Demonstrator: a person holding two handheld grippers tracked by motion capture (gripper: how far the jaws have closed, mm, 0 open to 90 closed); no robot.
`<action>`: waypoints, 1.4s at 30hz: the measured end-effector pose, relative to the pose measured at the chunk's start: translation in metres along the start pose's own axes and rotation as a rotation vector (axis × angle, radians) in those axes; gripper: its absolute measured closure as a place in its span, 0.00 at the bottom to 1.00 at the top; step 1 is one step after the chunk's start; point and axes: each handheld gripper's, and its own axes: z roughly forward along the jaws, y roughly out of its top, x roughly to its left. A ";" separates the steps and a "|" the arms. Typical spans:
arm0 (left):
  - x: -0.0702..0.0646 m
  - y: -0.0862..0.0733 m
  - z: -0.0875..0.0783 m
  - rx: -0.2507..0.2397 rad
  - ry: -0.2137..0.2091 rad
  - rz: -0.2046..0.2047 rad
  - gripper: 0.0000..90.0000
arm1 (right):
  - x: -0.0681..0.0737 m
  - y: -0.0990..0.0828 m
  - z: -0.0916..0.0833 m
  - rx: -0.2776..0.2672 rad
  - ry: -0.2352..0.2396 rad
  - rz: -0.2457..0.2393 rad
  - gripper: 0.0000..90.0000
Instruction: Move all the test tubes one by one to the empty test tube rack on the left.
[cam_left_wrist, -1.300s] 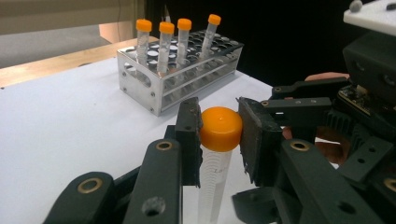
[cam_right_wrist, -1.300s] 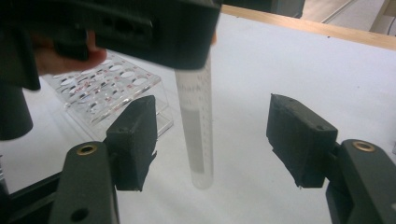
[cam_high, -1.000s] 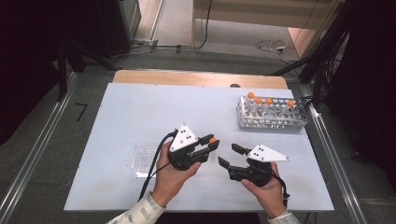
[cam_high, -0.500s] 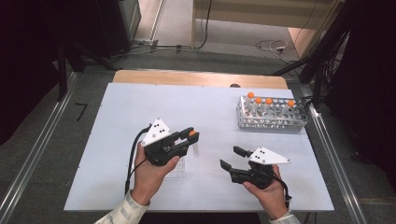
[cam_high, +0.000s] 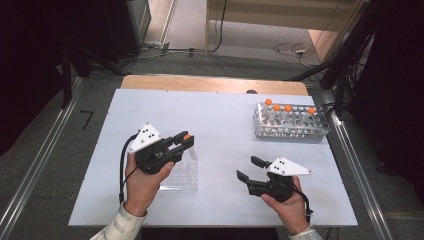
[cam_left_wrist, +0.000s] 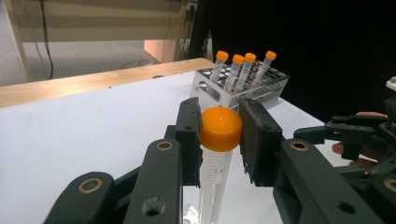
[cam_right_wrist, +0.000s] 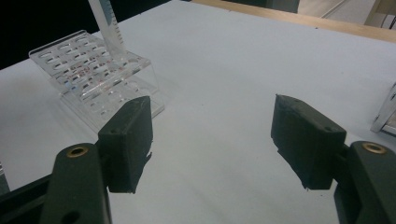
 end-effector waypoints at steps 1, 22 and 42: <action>0.001 0.000 -0.001 -0.003 0.004 -0.003 0.78 | 0.000 0.000 0.000 0.000 0.000 0.001 0.31; 0.010 -0.006 -0.007 0.035 0.089 0.066 0.78 | 0.000 0.000 0.000 0.001 0.004 0.002 0.31; 0.001 -0.038 0.008 0.099 0.142 0.115 0.78 | 0.001 -0.001 0.001 0.011 0.009 0.001 0.31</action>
